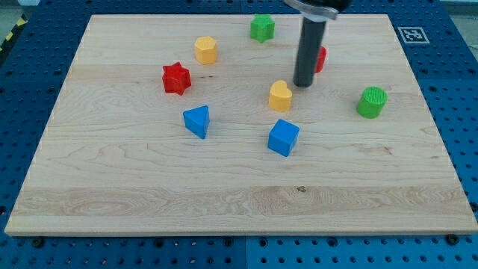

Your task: Slide the green circle slightly left

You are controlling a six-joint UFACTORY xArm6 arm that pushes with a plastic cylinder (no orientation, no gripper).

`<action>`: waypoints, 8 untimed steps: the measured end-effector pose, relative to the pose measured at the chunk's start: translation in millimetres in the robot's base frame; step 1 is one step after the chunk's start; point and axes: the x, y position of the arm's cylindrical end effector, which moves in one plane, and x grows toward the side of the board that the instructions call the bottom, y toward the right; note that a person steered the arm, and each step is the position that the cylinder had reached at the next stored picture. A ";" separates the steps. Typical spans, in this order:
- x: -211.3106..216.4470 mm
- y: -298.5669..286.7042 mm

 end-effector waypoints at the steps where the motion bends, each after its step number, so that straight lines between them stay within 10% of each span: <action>1: 0.0 50.0; 8: 47.0 101.9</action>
